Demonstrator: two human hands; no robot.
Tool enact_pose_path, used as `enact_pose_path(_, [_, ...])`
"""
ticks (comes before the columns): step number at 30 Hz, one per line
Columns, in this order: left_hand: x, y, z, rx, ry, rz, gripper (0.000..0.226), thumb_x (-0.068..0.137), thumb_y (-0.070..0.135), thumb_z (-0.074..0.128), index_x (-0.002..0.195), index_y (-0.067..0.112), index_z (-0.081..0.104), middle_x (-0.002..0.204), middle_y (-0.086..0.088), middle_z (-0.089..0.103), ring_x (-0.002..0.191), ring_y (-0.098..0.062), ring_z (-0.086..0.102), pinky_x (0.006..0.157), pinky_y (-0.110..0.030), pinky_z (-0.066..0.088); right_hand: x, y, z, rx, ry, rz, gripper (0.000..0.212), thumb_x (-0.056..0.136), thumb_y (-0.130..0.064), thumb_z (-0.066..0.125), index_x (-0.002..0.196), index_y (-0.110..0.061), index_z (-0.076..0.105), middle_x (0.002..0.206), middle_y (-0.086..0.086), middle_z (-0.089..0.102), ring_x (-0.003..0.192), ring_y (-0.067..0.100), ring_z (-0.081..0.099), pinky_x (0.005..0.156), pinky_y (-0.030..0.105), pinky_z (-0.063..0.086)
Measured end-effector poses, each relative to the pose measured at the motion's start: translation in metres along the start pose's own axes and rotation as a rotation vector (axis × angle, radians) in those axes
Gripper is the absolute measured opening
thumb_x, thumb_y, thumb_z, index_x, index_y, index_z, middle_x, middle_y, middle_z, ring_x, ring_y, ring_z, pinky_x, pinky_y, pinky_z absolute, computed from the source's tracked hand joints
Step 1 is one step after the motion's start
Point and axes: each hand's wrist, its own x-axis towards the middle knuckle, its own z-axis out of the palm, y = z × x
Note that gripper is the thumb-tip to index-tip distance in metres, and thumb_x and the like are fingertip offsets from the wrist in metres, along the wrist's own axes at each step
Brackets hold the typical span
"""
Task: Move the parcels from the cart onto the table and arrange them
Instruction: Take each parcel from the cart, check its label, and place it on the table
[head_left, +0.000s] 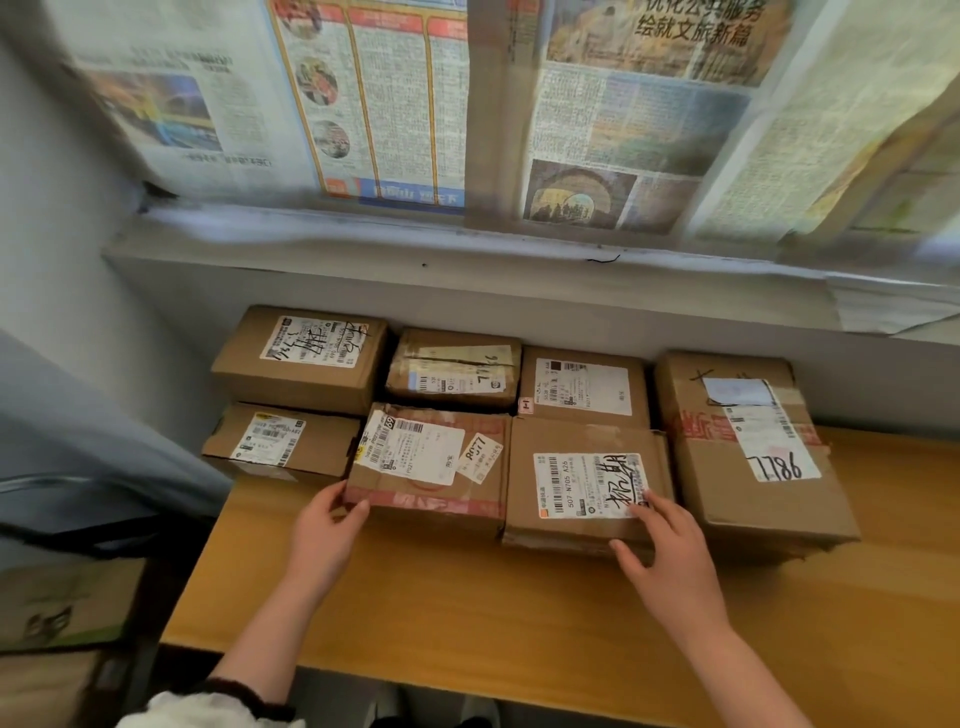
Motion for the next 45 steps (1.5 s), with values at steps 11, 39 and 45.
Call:
enact_pose_path(11, [-0.004,0.004,-0.002,-0.062,-0.065,0.013,0.055,0.091,0.010,0.058,0.141,0.012,0.038,0.137,-0.004,0.049,0.118,-0.016,0.047,0.097,-0.031,0.039,0.002,-0.003,-0.001,-0.027,0.003,0.052,0.050,0.083,-0.029,0.068,0.130,-0.015,0.053,0.141,0.000,0.044,0.137,0.019,0.030,0.109,0.038,0.033])
enact_pose_path(39, [0.193,0.010,-0.139,-0.004,-0.054,0.052,0.062,0.091,0.032,0.057,0.145,0.016,0.030,0.140,-0.006,0.047,0.127,-0.025,0.044,0.102,-0.036,0.035,0.043,-0.183,0.071,-0.407,-0.455,-0.390,0.064,0.099,-0.029,0.038,0.150,-0.024,-0.001,0.157,-0.004,-0.014,0.141,0.016,-0.020,0.107,0.032,-0.012])
enact_pose_path(45, [0.197,-0.037,-0.144,-0.102,0.241,-0.183,0.055,0.098,0.035,0.041,0.144,0.006,0.032,0.147,-0.015,0.037,0.135,-0.032,0.035,0.110,-0.042,0.029,0.044,-0.181,0.073,-0.385,-0.464,-0.382,0.064,0.098,-0.040,0.036,0.150,-0.027,0.001,0.157,-0.008,-0.012,0.136,0.008,-0.022,0.109,0.029,-0.012])
